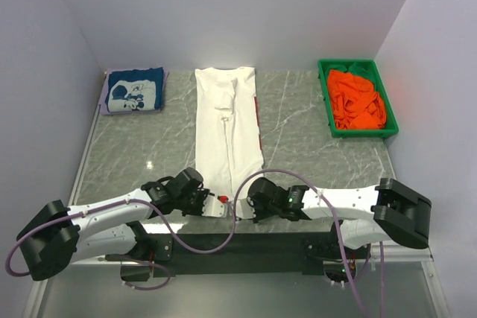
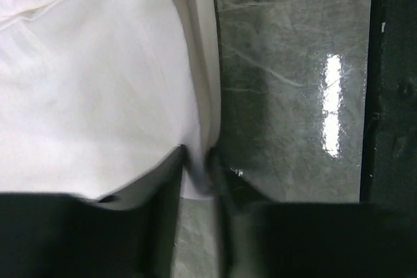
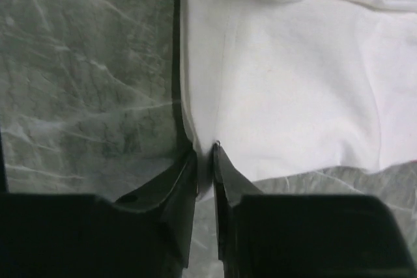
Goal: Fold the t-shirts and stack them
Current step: Fold the tshirt
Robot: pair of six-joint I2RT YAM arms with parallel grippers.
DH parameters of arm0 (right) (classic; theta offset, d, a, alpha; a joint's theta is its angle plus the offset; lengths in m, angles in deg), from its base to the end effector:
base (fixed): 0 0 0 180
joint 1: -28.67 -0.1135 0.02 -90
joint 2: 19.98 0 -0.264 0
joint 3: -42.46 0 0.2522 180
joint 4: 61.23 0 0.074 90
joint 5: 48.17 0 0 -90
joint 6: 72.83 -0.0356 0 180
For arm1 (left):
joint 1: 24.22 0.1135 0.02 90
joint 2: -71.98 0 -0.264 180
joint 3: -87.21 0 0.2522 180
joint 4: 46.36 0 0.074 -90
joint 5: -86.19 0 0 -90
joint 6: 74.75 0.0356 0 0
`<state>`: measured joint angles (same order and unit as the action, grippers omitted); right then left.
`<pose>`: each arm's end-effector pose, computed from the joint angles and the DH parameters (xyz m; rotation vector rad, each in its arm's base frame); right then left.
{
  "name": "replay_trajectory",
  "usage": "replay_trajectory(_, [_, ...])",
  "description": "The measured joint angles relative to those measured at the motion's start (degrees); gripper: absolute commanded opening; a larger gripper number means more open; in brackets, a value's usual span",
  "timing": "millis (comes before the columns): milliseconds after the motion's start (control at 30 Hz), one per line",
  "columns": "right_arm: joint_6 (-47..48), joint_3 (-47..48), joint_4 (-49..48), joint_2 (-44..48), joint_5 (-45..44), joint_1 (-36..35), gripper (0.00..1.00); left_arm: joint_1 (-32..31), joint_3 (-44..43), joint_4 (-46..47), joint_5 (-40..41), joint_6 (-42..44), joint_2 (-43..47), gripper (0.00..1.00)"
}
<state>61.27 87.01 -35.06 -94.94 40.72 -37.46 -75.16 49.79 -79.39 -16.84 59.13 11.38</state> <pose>0.0934 0.2095 0.1493 -2.0980 1.4718 0.1226 0.1089 -0.1469 0.1539 1.9349 1.6586 -0.3380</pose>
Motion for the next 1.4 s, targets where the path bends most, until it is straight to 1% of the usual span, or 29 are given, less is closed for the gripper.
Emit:
replay_trajectory(33, [-0.2, 0.02, -0.04, -0.39, -0.48, -0.02, 0.05, -0.11, -0.02, 0.37, -0.04, 0.04, -0.44, 0.17])
replay_trajectory(67, [-0.33, 0.02, -0.09, -0.59, -0.96, -0.02, 0.0, -0.11, -0.04, 0.63, -0.09, 0.28, -0.85, 0.06])
replay_trajectory(133, [-0.83, -0.04, -0.04, -0.57, -1.75, 0.0, 0.0, -0.09, -0.07, 1.44, 0.0, 0.46, -1.4, 0.01])
replay_trajectory(267, [-2.01, -0.04, 1.33, 0.55, -1.38, 0.0, 0.0, -0.11, -0.07, 0.35, -0.28, 0.48, 0.2, 0.01])
replay_trajectory(367, [-3.72, 0.17, 5.14, 3.91, 0.24, -0.13, 0.0, -0.13, -0.66, -3.04, -2.21, 0.48, 4.44, 0.01])
replay_trajectory(533, [-6.05, 4.85, 12.63, 7.17, 2.49, -0.11, 0.0, -0.15, -5.97, -9.38, -6.21, -0.7, 10.08, 0.01])
replay_trajectory(633, [-6.05, 6.91, 14.43, 8.35, 2.73, -0.04, 0.0, -0.15, -8.37, -10.45, -6.82, -2.75, 11.8, 0.01])
replay_trajectory(733, [-4.35, 7.69, 14.64, 8.94, 2.93, 1.88, 0.0, 0.7, -9.11, -10.73, -6.62, -3.13, 13.16, 0.01])
replay_trajectory(833, [-1.14, 7.91, 14.58, 8.81, 3.26, 6.49, 0.0, 4.63, -9.33, -10.88, -7.04, -1.64, 13.25, 0.01])
replay_trajectory(933, [3.34, 10.36, 14.21, 6.64, 4.2, 12.2, 0.0, 11.58, -10.58, -10.14, -8.92, 1.84, 10.86, 0.01])
replay_trajectory(1100, [10.36, 18.58, 12.96, -0.59, 6.91, 19.69, 0.0, 21.68, -16.48, -6.69, -12.24, 7.13, 0.83, 0.01])
replay_trajectory(1200, [13.77, 23.32, 12.24, -5.92, 8.37, 23.63, 0.0, 25.97, -20.41, -3.93, -14.16, 10.43, -6.25, 0.01])
replay_trajectory(1400, [19.67, 33.88, 12.17, -17.75, 11.98, 30.18, 0.0, 31.65, -26.82, 0.13, -17.05, 15.17, -18.14, 0.01])
